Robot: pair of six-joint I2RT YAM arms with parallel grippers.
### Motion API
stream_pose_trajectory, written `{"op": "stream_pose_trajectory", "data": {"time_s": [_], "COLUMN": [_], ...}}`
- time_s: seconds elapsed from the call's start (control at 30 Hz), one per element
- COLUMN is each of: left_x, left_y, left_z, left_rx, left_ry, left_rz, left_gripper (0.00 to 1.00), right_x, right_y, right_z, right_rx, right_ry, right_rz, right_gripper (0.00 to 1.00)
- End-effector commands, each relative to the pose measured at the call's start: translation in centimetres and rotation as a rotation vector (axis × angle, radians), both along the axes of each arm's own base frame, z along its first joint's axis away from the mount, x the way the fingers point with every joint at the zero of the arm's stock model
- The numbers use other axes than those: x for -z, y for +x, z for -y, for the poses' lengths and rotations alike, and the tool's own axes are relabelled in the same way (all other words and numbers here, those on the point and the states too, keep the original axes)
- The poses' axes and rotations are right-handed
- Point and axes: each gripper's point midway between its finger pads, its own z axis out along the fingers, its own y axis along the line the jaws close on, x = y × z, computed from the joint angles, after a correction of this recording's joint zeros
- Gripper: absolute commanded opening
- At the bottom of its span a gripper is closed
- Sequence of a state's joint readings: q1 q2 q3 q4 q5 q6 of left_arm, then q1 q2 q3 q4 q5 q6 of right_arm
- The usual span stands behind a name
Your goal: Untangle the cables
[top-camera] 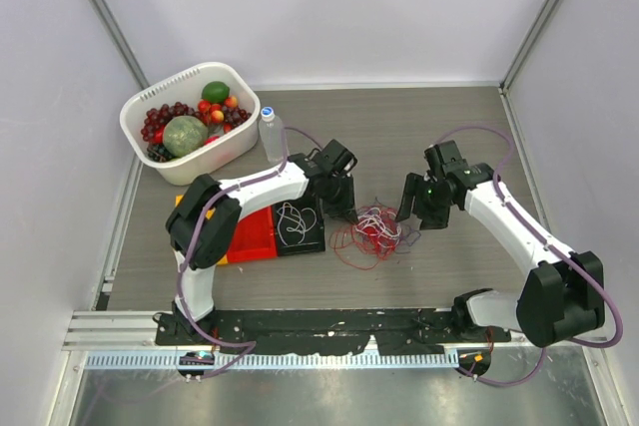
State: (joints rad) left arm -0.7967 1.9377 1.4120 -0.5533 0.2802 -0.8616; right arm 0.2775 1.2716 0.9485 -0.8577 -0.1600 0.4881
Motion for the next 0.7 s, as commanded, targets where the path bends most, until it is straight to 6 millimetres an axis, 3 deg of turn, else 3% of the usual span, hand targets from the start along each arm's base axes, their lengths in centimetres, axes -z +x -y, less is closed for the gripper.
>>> {"op": "stream_pose_trajectory", "data": {"time_s": [0.0,0.1,0.27,0.43,0.57,0.67], "left_x": [-1.9,-4.4,-8.6,-13.8,-19.3,-24.2], "left_y": [0.2,0.3,-0.5,-1.3,-2.5,-3.7], "left_z": [2.2,2.2,2.7,4.9,6.8,7.8], "left_rx": [0.051,0.061,0.08,0.081,0.122,0.171], "left_ry": [-0.088,-0.129,-0.252,-0.436,-0.58,-0.689], "left_rz": [0.054,0.103,0.148,0.188,0.263,0.323], "left_gripper": [0.08,0.0,0.0,0.0,0.0,0.0], "right_x": [-0.4,-1.3,-1.7,-2.0,0.0,2.2], "right_y": [-0.8,-0.9,-0.5,0.2,0.7,1.4], "right_z": [-0.7,-2.7,-4.9,-6.8,-8.6,-7.7], "right_rx": [-0.016,-0.088,-0.125,-0.15,-0.091,-0.016], "right_ry": [0.044,0.158,0.281,0.344,0.389,0.3], "right_rz": [-0.009,0.017,0.043,0.078,0.032,0.001], "right_gripper": [0.66,0.69,0.71,0.71,0.69,0.67]}}
